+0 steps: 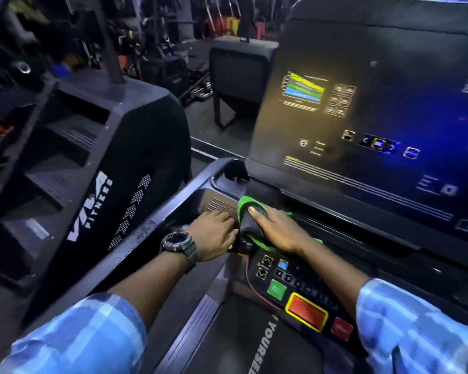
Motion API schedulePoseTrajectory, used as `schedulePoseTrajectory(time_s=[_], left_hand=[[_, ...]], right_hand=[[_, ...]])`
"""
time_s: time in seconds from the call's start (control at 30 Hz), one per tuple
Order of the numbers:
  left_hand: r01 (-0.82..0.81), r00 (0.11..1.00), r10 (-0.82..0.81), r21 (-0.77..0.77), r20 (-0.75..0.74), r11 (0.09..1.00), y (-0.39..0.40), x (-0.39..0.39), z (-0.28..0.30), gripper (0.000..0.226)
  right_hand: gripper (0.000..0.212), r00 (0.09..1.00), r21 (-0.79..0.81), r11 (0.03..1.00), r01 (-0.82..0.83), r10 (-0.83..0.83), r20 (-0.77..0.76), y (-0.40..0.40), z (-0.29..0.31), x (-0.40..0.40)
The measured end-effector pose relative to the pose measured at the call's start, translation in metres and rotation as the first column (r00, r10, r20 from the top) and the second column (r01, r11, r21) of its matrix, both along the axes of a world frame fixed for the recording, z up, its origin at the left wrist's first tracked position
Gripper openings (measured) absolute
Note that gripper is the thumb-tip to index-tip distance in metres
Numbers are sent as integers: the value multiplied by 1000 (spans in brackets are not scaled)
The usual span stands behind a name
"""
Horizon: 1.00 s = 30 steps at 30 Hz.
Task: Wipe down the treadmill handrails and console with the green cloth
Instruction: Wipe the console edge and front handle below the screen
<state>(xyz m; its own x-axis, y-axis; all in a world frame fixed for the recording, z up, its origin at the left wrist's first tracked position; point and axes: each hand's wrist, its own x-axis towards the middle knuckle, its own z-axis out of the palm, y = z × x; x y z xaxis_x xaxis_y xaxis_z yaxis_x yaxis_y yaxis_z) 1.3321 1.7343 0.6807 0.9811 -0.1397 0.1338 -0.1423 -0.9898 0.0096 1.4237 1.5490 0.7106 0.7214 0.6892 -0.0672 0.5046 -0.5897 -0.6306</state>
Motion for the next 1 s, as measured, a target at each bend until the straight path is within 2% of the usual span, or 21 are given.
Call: schedulePoseTrajectory(time_s=[0.1, 0.2, 0.3, 0.33, 0.4, 0.47, 0.53, 0.6, 0.63, 0.7, 0.73, 0.77, 0.83, 0.9, 0.97, 1.0], left_hand=[[-13, 999, 13, -4, -48, 1000, 28, -2, -7, 47], [-35, 999, 35, 2, -25, 999, 65, -3, -14, 48], [-135, 990, 134, 31, 32, 990, 104, -5, -18, 36], [-176, 984, 175, 30, 45, 984, 115, -6, -20, 33], [-211, 977, 210, 16, 48, 977, 134, -7, -25, 34], [-192, 980, 193, -33, 38, 981, 144, -4, -29, 41], [-173, 983, 178, -101, 39, 980, 151, 2, -30, 49], [-171, 983, 178, -115, 53, 979, 153, 4, -31, 43], [-168, 982, 177, -114, 70, 979, 155, 3, -32, 37], [-155, 980, 169, -128, 104, 980, 157, 0, -33, 33], [-154, 979, 171, -141, 113, 978, 157, -1, -35, 35], [-156, 977, 175, -151, 123, 976, 156, -3, -36, 38], [-168, 970, 193, -168, 146, 971, 154, -4, -37, 41], [-186, 969, 209, -170, 133, 968, 150, -5, -34, 41], [-203, 968, 224, -171, 110, 964, 145, -5, -30, 42], [-211, 970, 228, -165, 88, 963, 144, -5, -27, 42]], right_hand=[[54, 1000, -101, 995, 23, -22, 17, 36, 4, -4], [61, 1000, -156, 988, 14, -17, -16, 67, 11, -4], [68, 999, -286, 958, -38, 33, -24, 101, 2, -19], [70, 997, -371, 926, -62, 73, 14, 116, -6, -29], [74, 967, -512, 858, -52, 170, 187, 149, -24, -51], [74, 917, -536, 844, -3, 216, 334, 180, -41, -69], [70, 890, -578, 816, 15, 253, 380, 198, -57, -85], [57, 804, -605, 795, 29, 341, 487, 188, -74, -94], [54, 714, -591, 806, 18, 403, 572, 174, -82, -94], [66, 566, -582, 810, -77, 516, 643, 133, -84, -86], [73, 553, -597, 794, -114, 550, 626, 114, -76, -82], [78, 588, -610, 783, -126, 554, 590, 100, -64, -77], [83, 736, -645, 761, -72, 477, 481, 99, -42, -68], [73, 873, -620, 785, 11, 295, 389, 127, -25, -59], [61, 935, -592, 805, 27, 188, 300, 164, -24, -54], [63, 945, -579, 815, 14, 179, 275, 179, -29, -56]])
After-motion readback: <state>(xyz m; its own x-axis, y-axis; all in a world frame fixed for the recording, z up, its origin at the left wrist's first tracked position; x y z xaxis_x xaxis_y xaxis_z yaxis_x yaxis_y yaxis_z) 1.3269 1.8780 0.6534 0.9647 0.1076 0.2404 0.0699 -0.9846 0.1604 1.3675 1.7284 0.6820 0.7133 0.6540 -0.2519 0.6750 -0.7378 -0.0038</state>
